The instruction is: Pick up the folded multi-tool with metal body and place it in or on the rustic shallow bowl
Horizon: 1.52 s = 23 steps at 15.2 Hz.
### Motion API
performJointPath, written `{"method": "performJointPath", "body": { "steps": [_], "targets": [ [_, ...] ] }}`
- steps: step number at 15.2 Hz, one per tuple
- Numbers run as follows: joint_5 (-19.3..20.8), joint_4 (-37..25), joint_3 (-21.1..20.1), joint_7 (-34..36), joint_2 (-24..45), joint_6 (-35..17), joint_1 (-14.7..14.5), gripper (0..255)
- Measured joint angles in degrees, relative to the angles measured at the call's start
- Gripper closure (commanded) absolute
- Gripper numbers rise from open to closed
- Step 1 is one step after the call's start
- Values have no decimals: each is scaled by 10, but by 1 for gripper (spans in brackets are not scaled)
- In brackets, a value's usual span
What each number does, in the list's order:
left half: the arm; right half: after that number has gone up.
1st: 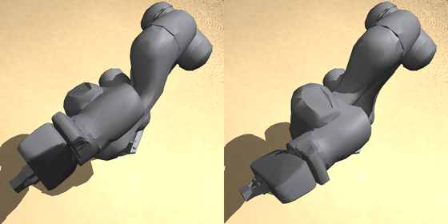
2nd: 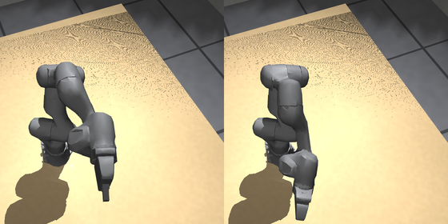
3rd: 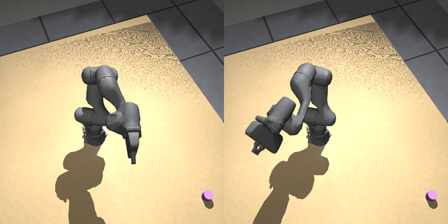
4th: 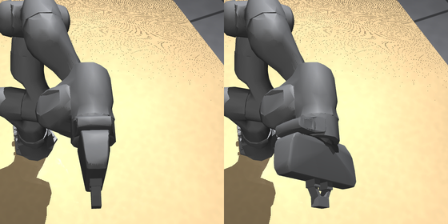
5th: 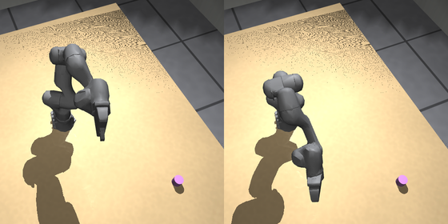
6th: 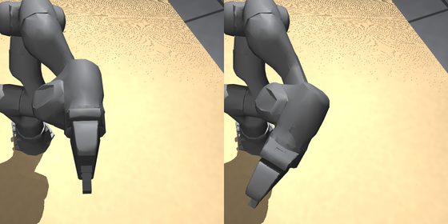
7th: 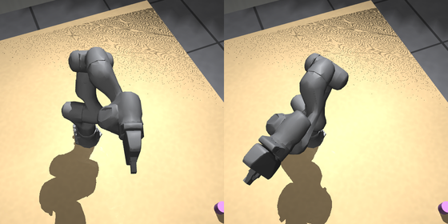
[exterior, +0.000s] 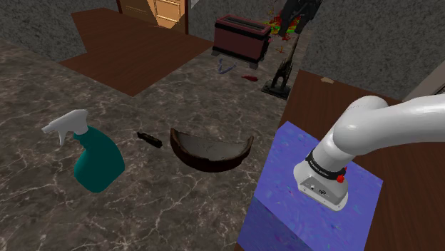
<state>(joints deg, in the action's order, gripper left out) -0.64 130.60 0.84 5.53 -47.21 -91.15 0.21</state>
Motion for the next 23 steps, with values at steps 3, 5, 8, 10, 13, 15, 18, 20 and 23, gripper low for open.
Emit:
{"method": "performJointPath", "body": {
  "steps": [3,5,8,10,13,15,18,20,23],
  "targets": [
    [-7,6,-12,9,10,-15,-6,0],
    [-16,11,-28,20,26,-35,-13,0],
    [-30,26,-54,38,49,-72,-25,0],
    [-39,34,-73,50,67,-98,-33,0],
    [-51,27,-104,74,104,-127,-46,0],
    [-58,34,-123,86,126,-155,-53,0],
    [-62,24,-150,105,167,-185,-62,0],
    [-64,19,-171,121,197,-210,-68,0],
    [-60,-2,-200,144,248,-238,-74,0]
  ]
}}
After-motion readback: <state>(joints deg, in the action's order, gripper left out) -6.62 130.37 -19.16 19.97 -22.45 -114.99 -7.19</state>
